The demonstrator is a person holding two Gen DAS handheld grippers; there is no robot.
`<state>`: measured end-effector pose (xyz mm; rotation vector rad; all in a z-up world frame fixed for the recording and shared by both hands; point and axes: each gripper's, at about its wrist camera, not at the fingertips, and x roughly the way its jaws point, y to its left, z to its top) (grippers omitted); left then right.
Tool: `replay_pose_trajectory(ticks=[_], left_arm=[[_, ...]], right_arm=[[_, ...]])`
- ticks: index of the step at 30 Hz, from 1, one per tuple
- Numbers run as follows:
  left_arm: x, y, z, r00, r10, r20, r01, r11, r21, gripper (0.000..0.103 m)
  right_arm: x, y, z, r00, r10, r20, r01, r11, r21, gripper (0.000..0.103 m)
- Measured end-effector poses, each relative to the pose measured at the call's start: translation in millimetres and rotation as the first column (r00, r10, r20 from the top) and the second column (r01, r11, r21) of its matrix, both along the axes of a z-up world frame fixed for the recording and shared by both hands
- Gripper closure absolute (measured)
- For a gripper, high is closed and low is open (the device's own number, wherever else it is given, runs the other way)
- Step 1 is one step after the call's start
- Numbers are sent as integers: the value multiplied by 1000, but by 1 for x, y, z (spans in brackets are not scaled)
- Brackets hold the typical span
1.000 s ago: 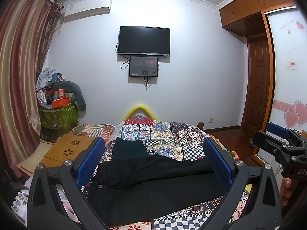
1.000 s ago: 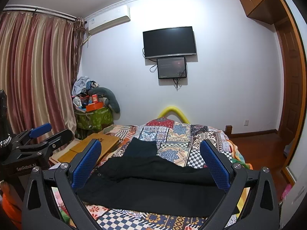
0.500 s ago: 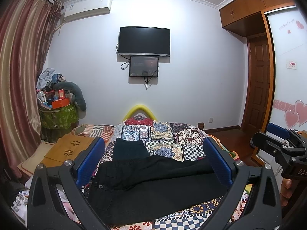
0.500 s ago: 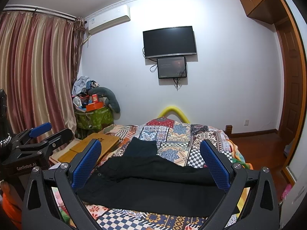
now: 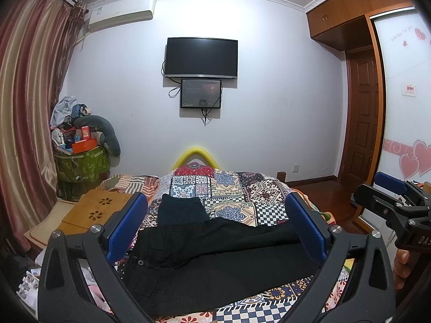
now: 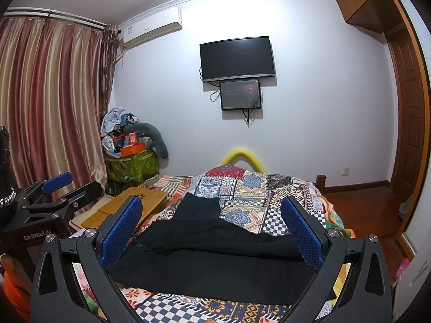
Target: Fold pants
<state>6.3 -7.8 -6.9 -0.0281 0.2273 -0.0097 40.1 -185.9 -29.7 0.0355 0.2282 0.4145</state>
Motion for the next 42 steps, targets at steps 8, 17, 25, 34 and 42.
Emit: replay_pose_trajectory(ticks=[8, 17, 25, 34, 42], left_arm=[[0, 0, 0, 1000, 0, 1, 0, 1000, 1, 0], [0, -2, 0, 1000, -1, -1, 1, 1000, 2, 0], [4, -2, 1, 1000, -2, -5, 2, 1000, 5, 0], [34, 17, -4, 999, -16, -34, 16, 1000, 4, 0], [112, 55, -25, 987, 85, -135, -79, 995, 54, 0]], right_arm=[[1, 0, 0, 1000, 0, 1, 0, 1000, -2, 1], [-1, 0, 0, 1000, -2, 3, 2, 1000, -2, 1], [-1, -2, 1, 1000, 2, -9, -2, 1000, 5, 1], [19, -4, -4, 999, -24, -21, 24, 999, -26, 1], [71, -15, -24, 995, -56, -81, 50, 996, -76, 1]])
